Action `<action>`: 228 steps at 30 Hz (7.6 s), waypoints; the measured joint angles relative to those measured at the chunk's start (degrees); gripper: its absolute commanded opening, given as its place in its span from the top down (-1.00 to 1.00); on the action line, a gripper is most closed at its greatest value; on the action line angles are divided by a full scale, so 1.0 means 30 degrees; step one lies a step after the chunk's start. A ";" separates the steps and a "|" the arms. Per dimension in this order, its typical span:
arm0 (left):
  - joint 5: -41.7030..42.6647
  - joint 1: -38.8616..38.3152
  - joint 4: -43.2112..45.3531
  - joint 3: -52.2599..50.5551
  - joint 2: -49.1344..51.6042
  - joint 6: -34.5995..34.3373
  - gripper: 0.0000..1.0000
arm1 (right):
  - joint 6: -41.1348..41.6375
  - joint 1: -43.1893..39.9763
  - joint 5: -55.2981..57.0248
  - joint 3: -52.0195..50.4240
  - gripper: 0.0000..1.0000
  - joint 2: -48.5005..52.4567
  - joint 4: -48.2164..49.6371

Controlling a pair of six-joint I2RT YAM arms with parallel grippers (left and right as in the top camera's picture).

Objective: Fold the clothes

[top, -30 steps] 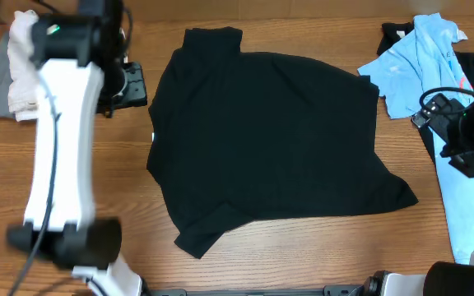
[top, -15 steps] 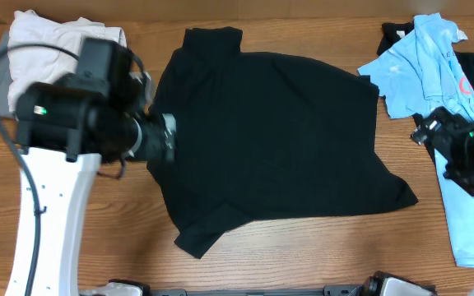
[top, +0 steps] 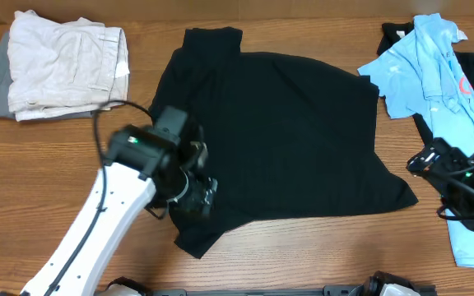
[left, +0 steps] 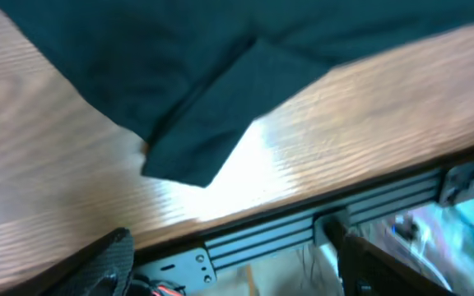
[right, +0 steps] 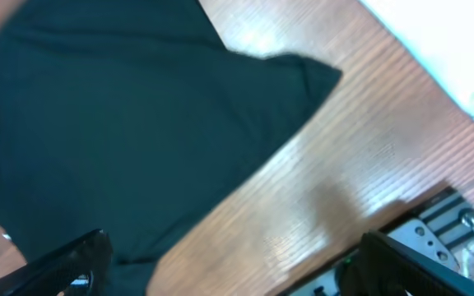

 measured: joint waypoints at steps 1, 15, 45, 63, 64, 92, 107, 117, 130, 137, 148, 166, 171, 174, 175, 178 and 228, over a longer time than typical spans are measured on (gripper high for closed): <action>0.0240 -0.0095 0.0605 -0.0867 0.0007 0.0007 -0.61 | -0.0007 0.0000 0.0000 -0.0612 -1.00 0.0044 0.0291; 0.1239 -0.0466 0.6630 -0.5901 0.1654 -0.1683 -0.71 | 0.0015 0.0000 -0.0590 -0.6273 -1.00 0.0095 0.3621; 0.0138 -0.0466 0.9712 -0.5960 0.3038 -0.1763 -0.70 | 0.3177 0.0000 -0.0940 -1.0535 -1.00 0.3636 0.9668; 0.2259 -0.0466 1.1562 -0.5967 0.5756 0.2696 -0.42 | 0.2739 0.0000 -0.0947 -1.0535 -1.00 0.3636 1.0018; 0.2353 -0.0466 1.1548 -0.5967 0.5756 0.2790 -0.40 | 0.2732 0.0000 -0.0947 -1.0535 -1.00 0.3636 1.0083; 0.3053 -0.0466 1.1322 -0.5967 0.5770 0.4051 0.78 | 0.3767 0.0000 -0.0051 -1.0936 -1.00 0.6215 1.1759; 0.3162 -0.0466 1.0797 -0.5967 0.5770 0.3024 0.92 | 0.5778 0.0000 0.0918 -1.1628 -0.44 0.6652 1.2211; 0.3169 -0.0466 1.0302 -0.5967 0.5770 0.2310 0.92 | 0.6011 -0.0015 0.0925 -1.2495 -0.26 0.6652 1.3559; 0.3169 -0.0466 1.0258 -0.5967 0.5770 0.2091 0.92 | 0.5880 -0.1996 0.2106 -1.2728 -0.26 0.6921 1.4506; 0.3162 -0.0466 1.0185 -0.5967 0.5770 0.2091 0.92 | 0.5493 -0.2288 0.2288 -1.2750 -0.16 0.8393 1.4746; 0.3169 -0.0466 1.0061 -0.5967 0.5770 0.2091 0.92 | 0.5282 -0.2280 0.2455 -1.2808 0.27 0.9056 1.5613; 0.3169 -0.0466 0.7337 -0.5967 0.5763 0.1953 0.92 | 0.5850 -0.2259 0.2266 -1.3209 0.93 0.8786 1.6531; 0.3147 -0.0466 0.5960 -0.5967 0.5027 0.1814 0.92 | 0.5952 -0.2266 0.2244 -1.3209 0.93 0.8786 1.5926; 0.2943 -0.0466 0.4881 -0.5967 0.3927 0.1413 0.92 | 0.6244 -0.2259 0.2244 -1.3202 0.93 0.8786 1.5081; 0.2841 -0.0466 0.4452 -0.5967 0.3483 0.1297 0.92 | 0.6448 -0.2259 0.2237 -1.3209 0.93 0.8786 1.4673; 0.2637 -0.0466 0.3359 -0.5967 0.2091 0.0991 0.92 | 0.7329 -0.2266 0.2251 -1.3318 0.93 0.8786 1.3413; 0.1144 -0.0466 0.2106 -0.5982 0.0583 -0.0124 -0.96 | 0.0583 0.1610 -0.2834 -0.7235 0.92 1.2881 1.9314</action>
